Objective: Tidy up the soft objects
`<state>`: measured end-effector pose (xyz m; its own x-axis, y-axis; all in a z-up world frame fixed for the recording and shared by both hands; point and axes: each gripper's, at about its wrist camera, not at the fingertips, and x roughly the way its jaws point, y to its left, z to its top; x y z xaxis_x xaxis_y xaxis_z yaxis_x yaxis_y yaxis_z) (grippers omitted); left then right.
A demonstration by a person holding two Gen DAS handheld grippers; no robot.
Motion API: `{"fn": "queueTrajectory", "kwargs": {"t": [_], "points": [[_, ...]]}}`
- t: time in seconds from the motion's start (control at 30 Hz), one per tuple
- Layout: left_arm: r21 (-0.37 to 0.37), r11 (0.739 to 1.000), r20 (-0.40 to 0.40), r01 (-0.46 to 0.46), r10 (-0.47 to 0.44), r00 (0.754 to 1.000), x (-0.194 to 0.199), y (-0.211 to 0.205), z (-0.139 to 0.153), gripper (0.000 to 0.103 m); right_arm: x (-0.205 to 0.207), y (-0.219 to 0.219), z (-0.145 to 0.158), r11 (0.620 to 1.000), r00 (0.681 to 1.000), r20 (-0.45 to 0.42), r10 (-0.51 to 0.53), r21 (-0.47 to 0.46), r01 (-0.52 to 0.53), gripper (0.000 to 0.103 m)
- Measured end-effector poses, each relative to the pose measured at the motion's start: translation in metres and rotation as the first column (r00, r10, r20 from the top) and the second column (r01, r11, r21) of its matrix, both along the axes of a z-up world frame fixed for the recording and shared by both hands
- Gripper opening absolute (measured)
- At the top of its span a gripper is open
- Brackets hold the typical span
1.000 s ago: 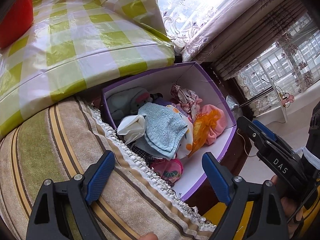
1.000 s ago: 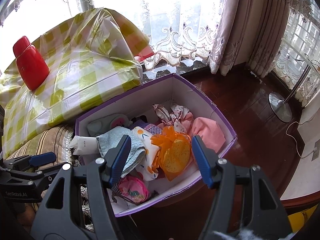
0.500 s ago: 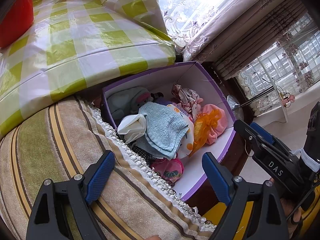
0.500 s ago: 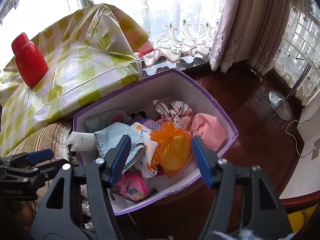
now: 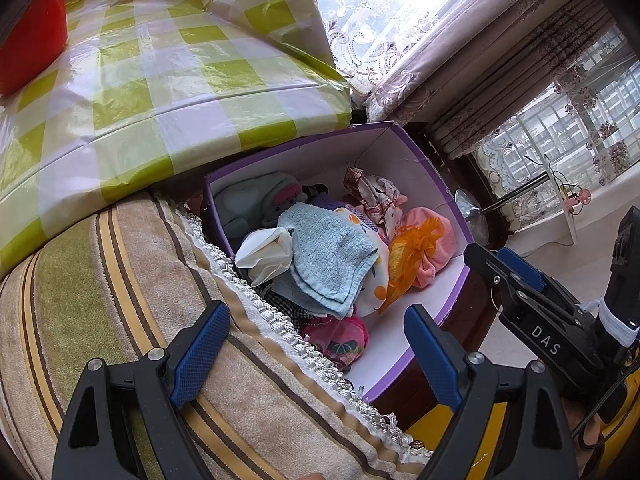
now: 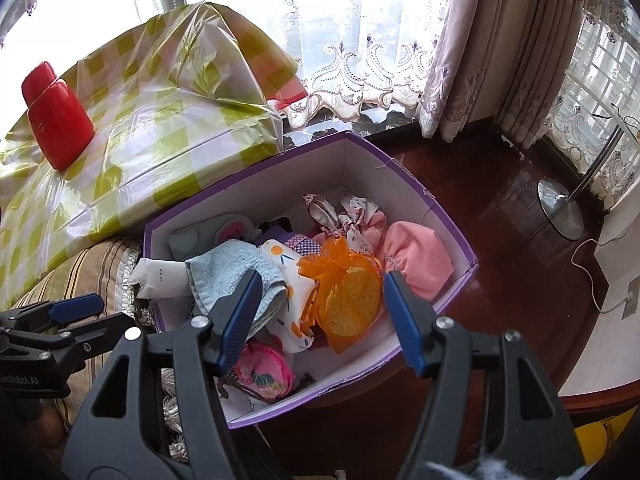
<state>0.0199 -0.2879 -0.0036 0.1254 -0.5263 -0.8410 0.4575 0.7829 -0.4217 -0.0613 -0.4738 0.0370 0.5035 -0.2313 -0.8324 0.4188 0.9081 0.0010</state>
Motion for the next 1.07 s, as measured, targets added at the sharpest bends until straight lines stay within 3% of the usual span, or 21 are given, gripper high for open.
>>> {"fn": "queueTrajectory", "kwargs": {"t": [0.7,1.07], "points": [[0.004,1.000,0.001,-0.001,0.001,1.000,0.000,0.000,0.000,0.090,-0.002,-0.001,-0.001,1.000,1.000,-0.003,-0.003,0.003,0.003,0.067],[0.034,0.999,0.066,0.029,-0.031,0.997,-0.007,-0.009,0.000,0.094,-0.005,-0.003,-0.012,1.000,0.999,-0.030,-0.014,0.022,0.014,0.067]]}}
